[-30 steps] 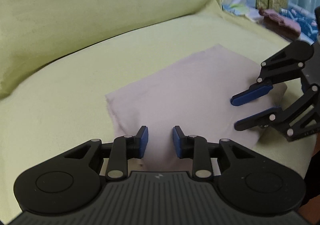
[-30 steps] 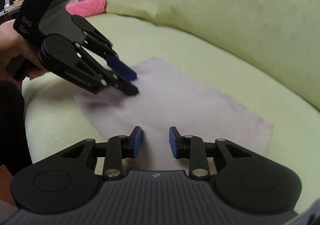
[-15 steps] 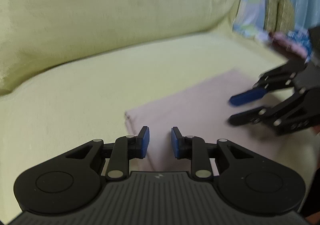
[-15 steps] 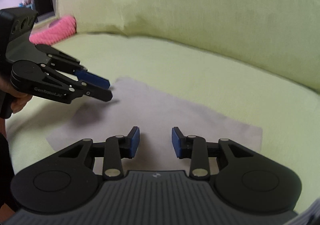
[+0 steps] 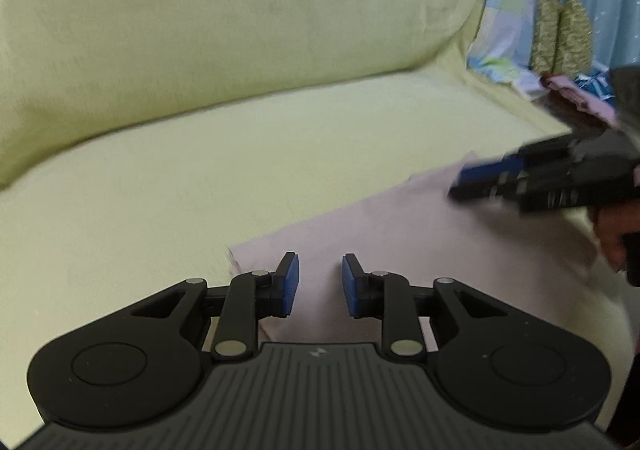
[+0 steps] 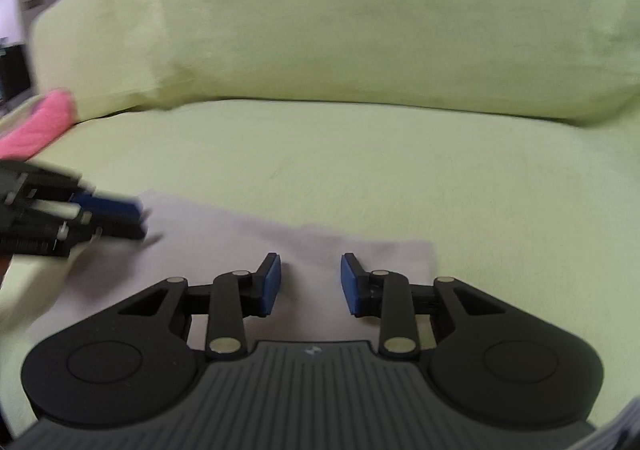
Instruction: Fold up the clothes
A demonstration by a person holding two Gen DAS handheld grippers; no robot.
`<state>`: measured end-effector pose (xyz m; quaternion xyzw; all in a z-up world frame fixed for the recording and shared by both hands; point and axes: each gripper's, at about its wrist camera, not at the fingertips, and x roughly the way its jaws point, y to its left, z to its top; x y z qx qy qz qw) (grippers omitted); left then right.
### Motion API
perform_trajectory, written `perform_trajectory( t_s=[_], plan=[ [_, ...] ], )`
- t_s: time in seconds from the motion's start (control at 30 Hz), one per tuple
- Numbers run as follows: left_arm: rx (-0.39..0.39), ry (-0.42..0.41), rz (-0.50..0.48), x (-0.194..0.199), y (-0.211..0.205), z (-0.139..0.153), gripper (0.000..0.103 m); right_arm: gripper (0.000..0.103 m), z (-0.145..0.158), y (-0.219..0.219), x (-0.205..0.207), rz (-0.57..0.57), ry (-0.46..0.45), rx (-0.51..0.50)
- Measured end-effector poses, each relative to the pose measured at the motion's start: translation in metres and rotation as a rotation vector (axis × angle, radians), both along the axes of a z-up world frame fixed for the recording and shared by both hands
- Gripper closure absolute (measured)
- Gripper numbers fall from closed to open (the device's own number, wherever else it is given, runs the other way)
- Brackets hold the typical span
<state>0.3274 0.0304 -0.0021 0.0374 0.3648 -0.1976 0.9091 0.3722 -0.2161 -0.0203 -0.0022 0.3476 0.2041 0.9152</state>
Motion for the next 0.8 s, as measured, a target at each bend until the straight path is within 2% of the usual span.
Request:
perform_trajectory(
  t_s=[0.03,0.1,0.17,0.23,0.3,0.43,0.57,0.8],
  plan=[
    [-0.028,-0.009,-0.009,0.0,-0.005,0.002,0.072,0.074,0.001,-0.005,0.002,-0.008,-0.01,0.05],
    [-0.028,-0.015,-0.018,0.002,-0.012,0.003,0.072,0.074,0.001,-0.005,0.004,0.024,-0.018,0.091],
    [-0.012,-0.001,-0.01,0.009,-0.017,-0.002,0.072,0.074,-0.007,0.0,0.004,0.065,-0.018,0.065],
    [-0.008,0.002,0.008,0.013,-0.02,-0.007,0.072,0.078,-0.018,0.0,0.005,0.057,-0.009,0.037],
    [-0.031,0.003,0.032,0.013,-0.017,-0.009,0.072,0.083,-0.016,-0.001,0.007,0.029,-0.017,0.03],
    [-0.047,-0.002,0.059,0.015,-0.018,-0.011,0.072,0.083,-0.017,-0.009,0.01,-0.037,-0.033,0.05],
    [-0.057,-0.008,0.069,0.015,-0.016,-0.013,0.072,0.083,-0.018,0.003,0.008,-0.021,-0.056,-0.027],
    [-0.069,-0.012,0.068,0.012,-0.012,-0.014,0.072,0.083,-0.014,0.002,0.011,-0.124,-0.075,-0.07]
  ],
)
